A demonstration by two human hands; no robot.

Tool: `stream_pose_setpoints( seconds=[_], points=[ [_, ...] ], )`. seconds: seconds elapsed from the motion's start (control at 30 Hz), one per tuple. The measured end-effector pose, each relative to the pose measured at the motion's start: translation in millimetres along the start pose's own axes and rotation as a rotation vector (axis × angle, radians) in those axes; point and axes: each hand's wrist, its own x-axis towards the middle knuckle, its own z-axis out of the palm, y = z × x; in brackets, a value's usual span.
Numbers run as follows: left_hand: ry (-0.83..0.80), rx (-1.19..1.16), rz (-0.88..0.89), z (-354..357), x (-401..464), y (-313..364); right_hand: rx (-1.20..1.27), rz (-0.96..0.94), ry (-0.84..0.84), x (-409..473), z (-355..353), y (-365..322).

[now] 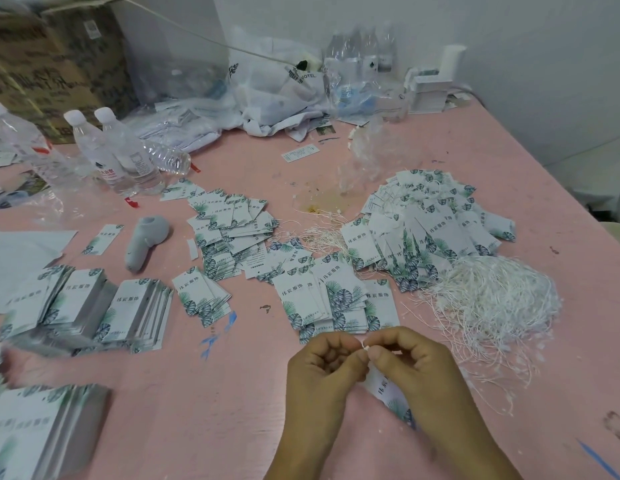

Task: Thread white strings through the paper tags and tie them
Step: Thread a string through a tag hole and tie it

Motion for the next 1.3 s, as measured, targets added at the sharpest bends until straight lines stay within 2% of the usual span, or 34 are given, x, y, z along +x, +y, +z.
stream_pose_setpoints(
  seconds=[0.2, 0.53, 0.77, 1.3],
  points=[
    [-0.012, -0.104, -0.030, 0.8, -1.7, 3.8, 0.244, 0.093, 0.019, 1.8, -0.2, 0.3],
    [-0.039, -0.060, -0.050, 4.1, -5.2, 9.6, 0.279, 0.102, 0.023, 0.9, 3.0, 4.1],
    [-0.037, -0.006, 0.000, 4.4, -6.7, 11.5, 0.451, 0.088, -0.023, -2.0, 7.0, -1.9],
    [-0.020, 0.111, 0.026, 5.1, -7.3, 21.1, 0.258, 0.077, 0.046, -2.5, 5.4, -4.7]
  ],
)
